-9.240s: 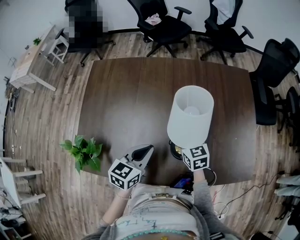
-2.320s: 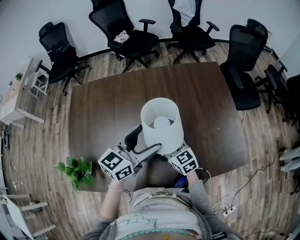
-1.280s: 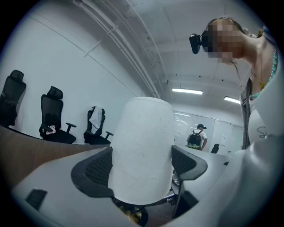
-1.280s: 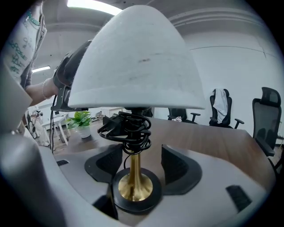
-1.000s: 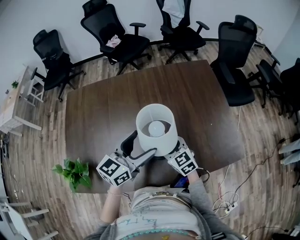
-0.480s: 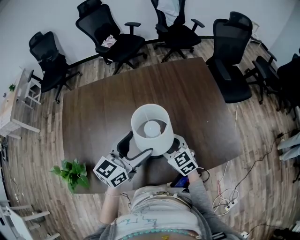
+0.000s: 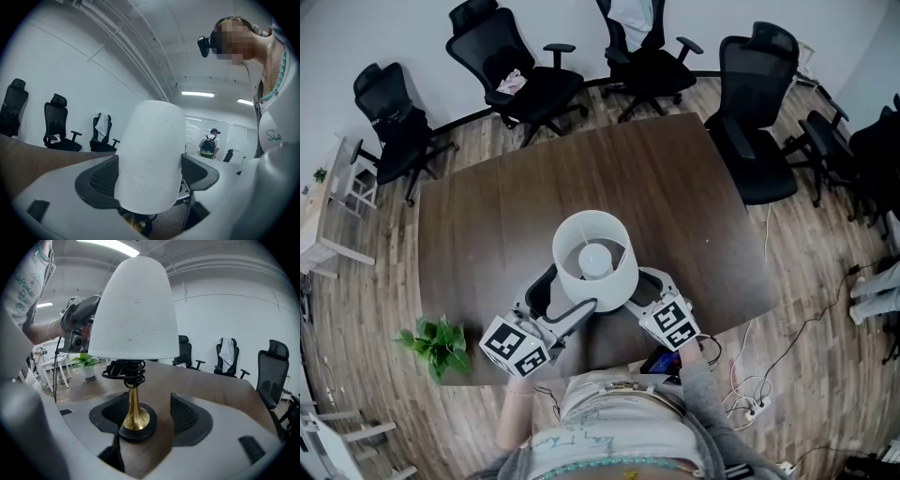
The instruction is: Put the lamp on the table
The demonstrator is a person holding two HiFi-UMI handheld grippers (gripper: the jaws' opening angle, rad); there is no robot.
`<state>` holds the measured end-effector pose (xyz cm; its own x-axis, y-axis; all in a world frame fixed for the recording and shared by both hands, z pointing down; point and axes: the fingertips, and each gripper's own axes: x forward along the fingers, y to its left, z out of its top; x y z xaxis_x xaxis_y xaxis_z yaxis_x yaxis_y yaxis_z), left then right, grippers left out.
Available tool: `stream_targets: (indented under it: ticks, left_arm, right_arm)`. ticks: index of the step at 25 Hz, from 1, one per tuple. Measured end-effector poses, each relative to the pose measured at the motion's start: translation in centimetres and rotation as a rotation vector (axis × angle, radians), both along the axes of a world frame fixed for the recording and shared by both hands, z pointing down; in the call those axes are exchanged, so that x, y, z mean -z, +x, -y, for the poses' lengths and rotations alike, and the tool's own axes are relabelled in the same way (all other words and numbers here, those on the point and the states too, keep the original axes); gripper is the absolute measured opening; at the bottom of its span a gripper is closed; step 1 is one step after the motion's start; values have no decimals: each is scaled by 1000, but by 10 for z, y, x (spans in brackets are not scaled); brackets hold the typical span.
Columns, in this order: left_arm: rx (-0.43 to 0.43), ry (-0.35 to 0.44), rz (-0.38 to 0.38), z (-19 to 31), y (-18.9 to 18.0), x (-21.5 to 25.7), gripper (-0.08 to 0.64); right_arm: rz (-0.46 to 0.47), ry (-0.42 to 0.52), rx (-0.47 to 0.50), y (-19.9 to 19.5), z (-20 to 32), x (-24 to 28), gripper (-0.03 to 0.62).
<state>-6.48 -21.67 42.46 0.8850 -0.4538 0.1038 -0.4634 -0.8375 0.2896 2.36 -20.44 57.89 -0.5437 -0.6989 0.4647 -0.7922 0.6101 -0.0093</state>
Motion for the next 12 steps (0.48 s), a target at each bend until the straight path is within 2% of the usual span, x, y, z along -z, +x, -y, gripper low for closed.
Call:
stream_targets:
  ticks: [8,12]
  left_arm:
    - [9,3,13,-11,3,-6,434]
    - [21,1,16,-16,2,-5,434]
  right_arm:
    - [2,24,-10,19,-7,2,267]
    - [4,29,14,15,-10,9,265]
